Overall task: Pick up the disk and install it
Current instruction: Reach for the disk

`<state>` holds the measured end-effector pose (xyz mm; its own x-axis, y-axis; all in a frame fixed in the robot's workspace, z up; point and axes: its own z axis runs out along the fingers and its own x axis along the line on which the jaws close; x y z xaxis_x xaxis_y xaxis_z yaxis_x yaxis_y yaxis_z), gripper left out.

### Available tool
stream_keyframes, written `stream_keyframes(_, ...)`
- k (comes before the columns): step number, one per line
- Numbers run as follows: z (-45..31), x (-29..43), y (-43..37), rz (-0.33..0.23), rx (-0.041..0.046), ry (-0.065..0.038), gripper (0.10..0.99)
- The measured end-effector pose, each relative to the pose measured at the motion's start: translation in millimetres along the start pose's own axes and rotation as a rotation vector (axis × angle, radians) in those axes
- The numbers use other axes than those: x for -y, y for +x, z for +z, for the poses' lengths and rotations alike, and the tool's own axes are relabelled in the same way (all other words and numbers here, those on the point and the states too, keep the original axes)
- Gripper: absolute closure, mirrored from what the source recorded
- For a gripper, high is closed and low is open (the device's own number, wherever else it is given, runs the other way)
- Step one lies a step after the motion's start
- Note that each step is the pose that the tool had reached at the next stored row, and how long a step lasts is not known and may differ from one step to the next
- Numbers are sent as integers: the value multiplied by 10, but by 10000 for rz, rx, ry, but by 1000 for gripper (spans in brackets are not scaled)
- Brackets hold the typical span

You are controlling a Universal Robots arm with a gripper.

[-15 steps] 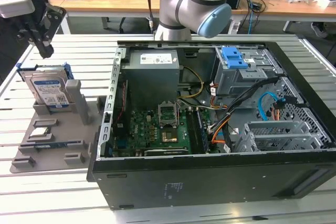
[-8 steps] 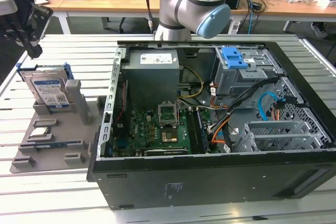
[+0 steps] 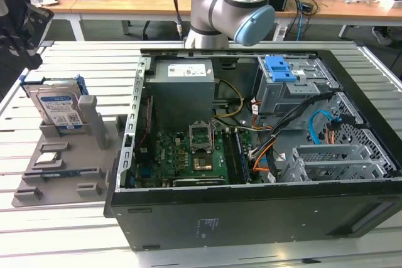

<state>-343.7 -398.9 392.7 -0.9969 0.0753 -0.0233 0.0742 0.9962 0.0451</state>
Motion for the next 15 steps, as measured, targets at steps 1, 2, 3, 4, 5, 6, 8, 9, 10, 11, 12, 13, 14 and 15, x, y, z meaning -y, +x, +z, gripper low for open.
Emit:
stream_keyframes(1,1,2,30,-1,1,0,980)
stream_keyframes(2,2,4,54,0,1,0,980)
stream_keyframes(3,2,6,73,0,1,0,980)
stream_keyframes(4,2,7,100,1,0,0,980)
stream_keyframes(5,2,9,121,1,0,1,980)
stream_keyframes(6,1,12,163,1,0,1,980)
stream_keyframes(8,1,16,214,0,0,0,980)
stream_keyframes(9,2,20,258,-1,1,0,980)
stream_keyframes(10,5,25,329,0,0,0,980)
stream_keyframes(11,9,28,373,1,0,0,980)
stream_keyframes(12,13,29,405,1,1,0,980)
stream_keyframes(13,19,29,444,1,1,0,980)
stream_keyframes(14,23,24,464,1,1,0,980)
stream_keyframes(15,24,24,480,0,0,1,980)
